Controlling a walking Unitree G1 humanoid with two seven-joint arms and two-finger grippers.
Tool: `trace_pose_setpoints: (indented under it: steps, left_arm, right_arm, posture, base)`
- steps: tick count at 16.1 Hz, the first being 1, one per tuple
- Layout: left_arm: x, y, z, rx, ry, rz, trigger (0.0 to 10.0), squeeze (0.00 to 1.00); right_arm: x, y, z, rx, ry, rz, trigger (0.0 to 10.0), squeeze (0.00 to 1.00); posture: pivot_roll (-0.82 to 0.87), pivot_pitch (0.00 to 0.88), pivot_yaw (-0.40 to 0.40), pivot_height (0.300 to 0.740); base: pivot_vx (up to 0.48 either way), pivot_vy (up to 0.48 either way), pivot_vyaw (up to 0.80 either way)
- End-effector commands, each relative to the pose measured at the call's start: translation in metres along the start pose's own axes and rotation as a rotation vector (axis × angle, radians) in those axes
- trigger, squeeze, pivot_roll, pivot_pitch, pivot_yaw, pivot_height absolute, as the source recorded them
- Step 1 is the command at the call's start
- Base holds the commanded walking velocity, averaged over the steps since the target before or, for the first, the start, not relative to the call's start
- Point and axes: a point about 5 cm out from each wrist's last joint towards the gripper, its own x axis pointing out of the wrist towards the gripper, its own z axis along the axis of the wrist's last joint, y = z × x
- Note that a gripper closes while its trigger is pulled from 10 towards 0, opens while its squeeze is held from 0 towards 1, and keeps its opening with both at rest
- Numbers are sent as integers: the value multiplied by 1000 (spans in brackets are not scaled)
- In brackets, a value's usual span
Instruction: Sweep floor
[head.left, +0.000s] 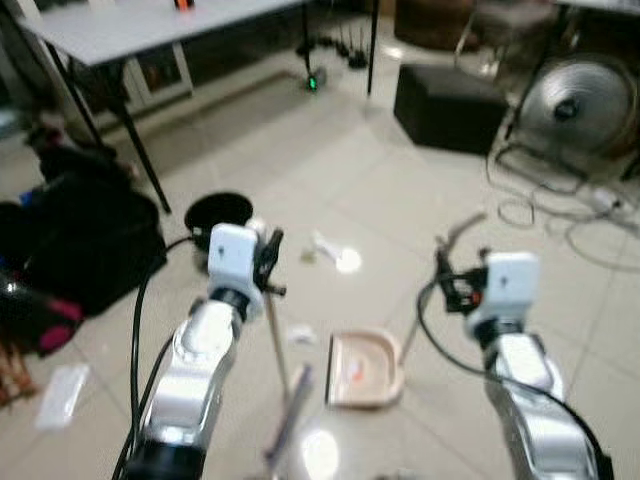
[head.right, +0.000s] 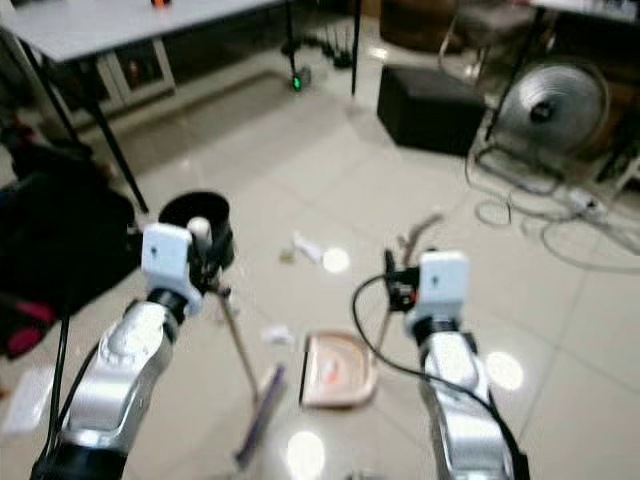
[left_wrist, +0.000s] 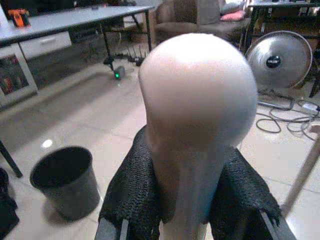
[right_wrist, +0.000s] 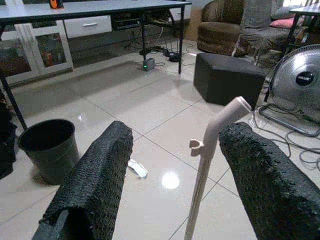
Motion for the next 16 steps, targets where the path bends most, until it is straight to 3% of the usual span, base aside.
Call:
trace_pose_setpoints:
  steps: [1,4,9,11,12,16]
  left_arm:
    - [1,8,7,25,-22,22,10000,0]
    - [3,11,10,69,-46,17,10000,0]
    - [9,17,20,90,-93,-19,10000,0]
    - [13,20,23,41,-103,-6,10000,0]
    - [13,21,22,47,-113,-11,10000,0]
    - [13,13,17,68,-116,-12,10000,0]
  right_arm:
    - [2,0,0,3,-3,-15,10000,0]
    - [2,-8,-4,18,-1,-80,10000,0]
    - [7,-40,-12,-39,-15,-219,10000,0]
    - [11,-54,-10,-61,-22,-235,10000,0]
    - [12,-52,-7,-49,-31,-216,10000,0]
    - [14,-21,1,-91,-47,-68,10000,0]
  posture:
    - [-30,52,66,740]
    - [-15,53,73,740]
    - [-19,58,90,740]
    - [-29,58,103,740]
    - [-39,56,108,740]
    - [-71,58,75,740]
  base:
    - [0,476,0]
    - [0,119,0]
    - [0,0,0]
    - [0,0,0]
    - [0,0,0]
    - [0,0,0]
